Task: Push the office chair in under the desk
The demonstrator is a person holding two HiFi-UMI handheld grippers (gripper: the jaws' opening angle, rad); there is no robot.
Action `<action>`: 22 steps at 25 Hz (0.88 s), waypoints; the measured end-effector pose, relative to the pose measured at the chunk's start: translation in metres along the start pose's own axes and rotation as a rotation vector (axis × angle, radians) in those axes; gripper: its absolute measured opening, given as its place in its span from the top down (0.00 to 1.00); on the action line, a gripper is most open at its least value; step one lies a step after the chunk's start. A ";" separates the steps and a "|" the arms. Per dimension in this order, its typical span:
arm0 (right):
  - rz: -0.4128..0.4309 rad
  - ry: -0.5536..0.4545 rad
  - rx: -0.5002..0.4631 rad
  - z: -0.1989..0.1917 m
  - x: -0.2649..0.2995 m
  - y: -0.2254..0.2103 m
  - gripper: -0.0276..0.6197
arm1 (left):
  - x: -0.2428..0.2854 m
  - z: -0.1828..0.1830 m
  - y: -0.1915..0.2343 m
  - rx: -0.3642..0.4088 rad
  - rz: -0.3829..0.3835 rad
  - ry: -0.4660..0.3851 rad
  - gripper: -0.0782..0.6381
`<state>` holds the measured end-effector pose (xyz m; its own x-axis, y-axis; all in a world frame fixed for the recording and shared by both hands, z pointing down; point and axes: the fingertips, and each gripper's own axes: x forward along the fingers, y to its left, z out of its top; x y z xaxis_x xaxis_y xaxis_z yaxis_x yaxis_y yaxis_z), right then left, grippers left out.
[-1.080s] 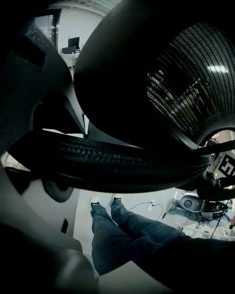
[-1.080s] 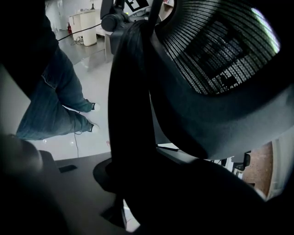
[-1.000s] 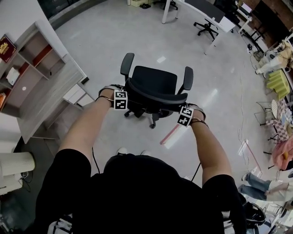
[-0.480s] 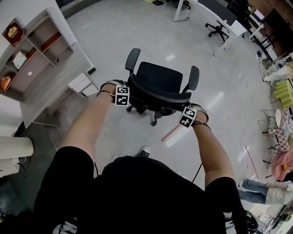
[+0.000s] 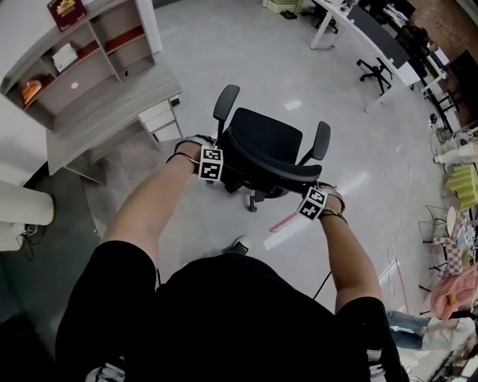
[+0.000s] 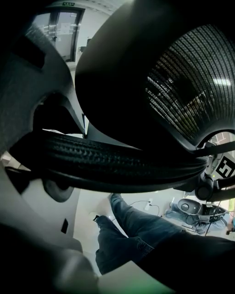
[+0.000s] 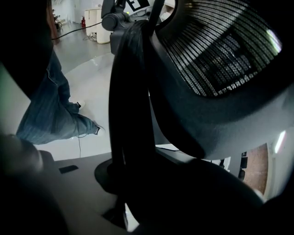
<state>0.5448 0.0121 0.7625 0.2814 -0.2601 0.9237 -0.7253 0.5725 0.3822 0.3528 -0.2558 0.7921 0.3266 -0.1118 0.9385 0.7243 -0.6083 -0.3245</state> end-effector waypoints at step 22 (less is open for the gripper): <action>0.018 -0.134 -0.317 0.224 -0.060 0.168 0.80 | -0.119 -0.200 -0.268 -0.306 0.066 0.061 0.63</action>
<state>0.2648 -0.0505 0.7651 0.1704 -0.3357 0.9264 -0.4922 0.7855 0.3751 -0.0020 -0.2364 0.7908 0.3230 -0.2001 0.9250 0.4834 -0.8054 -0.3430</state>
